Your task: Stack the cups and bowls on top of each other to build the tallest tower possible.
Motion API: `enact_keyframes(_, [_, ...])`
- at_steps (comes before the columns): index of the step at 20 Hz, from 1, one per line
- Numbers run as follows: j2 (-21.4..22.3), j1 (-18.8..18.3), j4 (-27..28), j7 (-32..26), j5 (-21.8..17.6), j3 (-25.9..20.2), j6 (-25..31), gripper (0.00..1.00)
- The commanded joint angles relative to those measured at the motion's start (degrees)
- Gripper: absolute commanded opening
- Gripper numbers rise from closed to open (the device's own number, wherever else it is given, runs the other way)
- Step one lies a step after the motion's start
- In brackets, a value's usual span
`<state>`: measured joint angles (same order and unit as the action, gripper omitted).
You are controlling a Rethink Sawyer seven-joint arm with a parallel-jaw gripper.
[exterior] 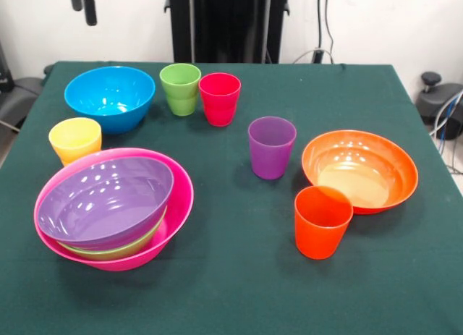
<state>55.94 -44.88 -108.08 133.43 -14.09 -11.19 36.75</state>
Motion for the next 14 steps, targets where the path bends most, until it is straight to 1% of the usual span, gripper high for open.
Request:
enact_keyframes(1, [-2.69,-0.65,-12.0,-6.4,-6.28,-4.34,-11.2,1.0])
enact_keyframes(4, [-3.48,-1.23,-12.98,-5.63,-6.9,-4.29,-13.31,1.0])
enact_keyframes(8, [-3.67,-1.54,-13.84,-4.88,-7.14,-4.36,-14.11,1.0])
enact_keyframes(10, [-4.57,-1.37,-13.97,-4.14,-7.53,-4.0,-15.01,1.0])
enact_keyframes(14, [-7.4,-0.07,-14.26,-1.69,-9.02,-2.22,-18.85,1.0])
